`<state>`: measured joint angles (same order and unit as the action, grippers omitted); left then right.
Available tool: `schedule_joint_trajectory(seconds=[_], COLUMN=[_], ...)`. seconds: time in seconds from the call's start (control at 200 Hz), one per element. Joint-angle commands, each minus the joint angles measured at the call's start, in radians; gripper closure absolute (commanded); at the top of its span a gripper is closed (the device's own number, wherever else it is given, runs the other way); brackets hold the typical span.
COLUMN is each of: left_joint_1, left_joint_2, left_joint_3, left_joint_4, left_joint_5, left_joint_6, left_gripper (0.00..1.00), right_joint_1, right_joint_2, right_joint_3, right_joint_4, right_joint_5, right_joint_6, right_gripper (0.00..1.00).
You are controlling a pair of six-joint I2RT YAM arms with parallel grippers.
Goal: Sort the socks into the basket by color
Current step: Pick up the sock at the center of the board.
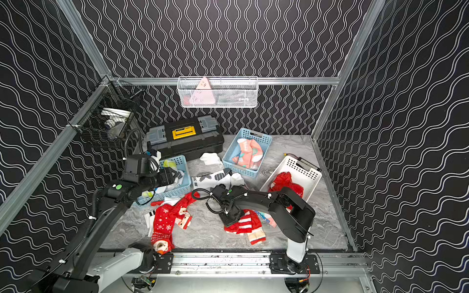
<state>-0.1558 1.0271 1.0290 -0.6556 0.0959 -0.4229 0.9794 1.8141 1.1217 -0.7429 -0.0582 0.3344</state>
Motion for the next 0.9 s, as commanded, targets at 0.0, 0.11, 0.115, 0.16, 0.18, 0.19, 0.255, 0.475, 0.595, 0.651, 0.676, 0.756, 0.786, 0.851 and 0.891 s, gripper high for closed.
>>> schedule_joint_trajectory(seconds=[0.0, 0.11, 0.115, 0.16, 0.18, 0.19, 0.255, 0.475, 0.595, 0.651, 0.676, 0.756, 0.786, 0.851, 0.891], left_joint_1=[-0.001, -0.003, -0.003, -0.004, -0.003, -0.003, -0.005, -0.005, -0.005, -0.005, -0.005, -0.006, -0.006, -0.007, -0.007], left_joint_2=[-0.006, -0.01, -0.01, -0.01, -0.011, -0.012, -0.014, -0.021, -0.024, -0.025, -0.027, -0.027, -0.027, -0.027, -0.027], left_joint_3=[-0.004, -0.001, -0.001, 0.002, 0.003, 0.003, 0.006, 0.027, 0.034, 0.035, 0.035, 0.036, 0.036, 0.036, 0.039], left_joint_4=[-0.003, -0.004, -0.005, -0.006, -0.005, -0.005, -0.006, -0.019, -0.025, -0.024, -0.025, -0.025, -0.024, -0.025, -0.027], left_joint_5=[-0.008, -0.006, -0.007, -0.007, -0.007, -0.006, -0.01, -0.016, -0.015, -0.013, -0.013, -0.009, -0.01, -0.009, -0.006], left_joint_6=[-0.013, -0.01, -0.01, -0.007, -0.007, -0.006, -0.004, 0.005, 0.009, 0.007, 0.007, 0.007, 0.007, 0.007, 0.009], left_gripper=[0.4, 0.4, 0.4, 0.4, 0.4, 0.4, 0.4, 0.41, 0.41, 0.41, 0.41, 0.41, 0.41, 0.41, 0.41], right_joint_1=[0.004, 0.004, 0.004, 0.004, 0.004, 0.004, 0.003, 0.002, -0.002, -0.008, -0.011, -0.027, -0.033, -0.047, -0.056], right_joint_2=[-0.016, -0.049, -0.049, -0.06, -0.065, -0.069, -0.083, -0.141, -0.175, -0.192, -0.201, -0.224, -0.234, -0.253, -0.265], right_joint_3=[0.003, 0.059, 0.061, 0.078, 0.085, 0.089, 0.113, 0.178, 0.215, 0.228, 0.233, 0.25, 0.257, 0.274, 0.285], right_joint_4=[-0.014, -0.045, -0.046, -0.06, -0.066, -0.071, -0.087, -0.138, -0.163, -0.171, -0.174, -0.184, -0.188, -0.196, -0.199], right_joint_5=[-0.013, -0.027, -0.027, -0.031, -0.034, -0.035, -0.05, -0.085, -0.091, -0.095, -0.098, -0.104, -0.105, -0.104, -0.105], right_joint_6=[0.008, 0.004, 0.003, 0.0, -0.001, -0.001, -0.009, -0.008, -0.002, 0.001, 0.003, 0.009, 0.011, 0.013, 0.014], right_gripper=[1.0, 1.0, 1.0, 1.0, 1.0, 1.0, 1.0, 1.0, 1.0, 1.0, 1.0, 1.0, 1.0, 1.0, 1.0])
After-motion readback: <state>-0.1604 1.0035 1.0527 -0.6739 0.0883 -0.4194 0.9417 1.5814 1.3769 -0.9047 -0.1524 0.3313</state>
